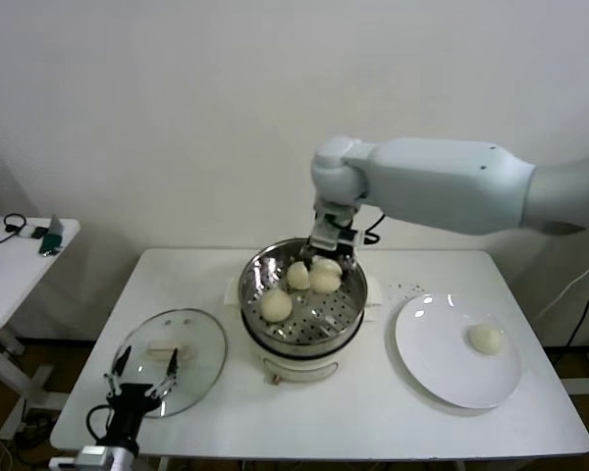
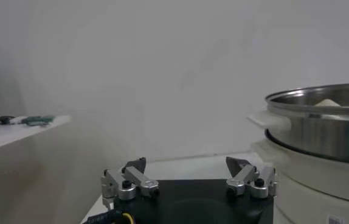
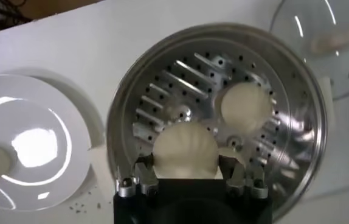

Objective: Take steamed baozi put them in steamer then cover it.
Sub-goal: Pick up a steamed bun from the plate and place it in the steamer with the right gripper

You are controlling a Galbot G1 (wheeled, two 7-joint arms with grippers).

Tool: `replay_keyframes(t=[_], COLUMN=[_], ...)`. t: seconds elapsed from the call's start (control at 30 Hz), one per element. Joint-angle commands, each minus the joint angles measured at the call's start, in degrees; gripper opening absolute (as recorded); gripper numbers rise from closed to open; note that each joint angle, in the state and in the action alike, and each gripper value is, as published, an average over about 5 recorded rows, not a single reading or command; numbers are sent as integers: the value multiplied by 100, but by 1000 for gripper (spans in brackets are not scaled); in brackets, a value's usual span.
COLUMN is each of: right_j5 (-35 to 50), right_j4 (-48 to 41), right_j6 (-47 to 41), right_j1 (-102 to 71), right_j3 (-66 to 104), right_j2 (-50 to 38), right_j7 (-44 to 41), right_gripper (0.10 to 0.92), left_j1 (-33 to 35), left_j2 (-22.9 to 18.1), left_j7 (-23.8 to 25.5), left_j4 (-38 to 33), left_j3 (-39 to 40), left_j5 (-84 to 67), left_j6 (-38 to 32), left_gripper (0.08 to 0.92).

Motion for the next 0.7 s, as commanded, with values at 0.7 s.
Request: replay_keyframes(t=[0.7], right_j5=[-46], right_j4=[13], right_j6=[107], right_j1=[-619], right_j3=[-195], right_j2=[571], right_j7=[-150], right_gripper=[734], left_j1=[-28], left_j2=[-9], left_j7=[15], left_j4=[98], left_j3=[-6], left_j5=[-48], left_j6=[-15], left_gripper=[823])
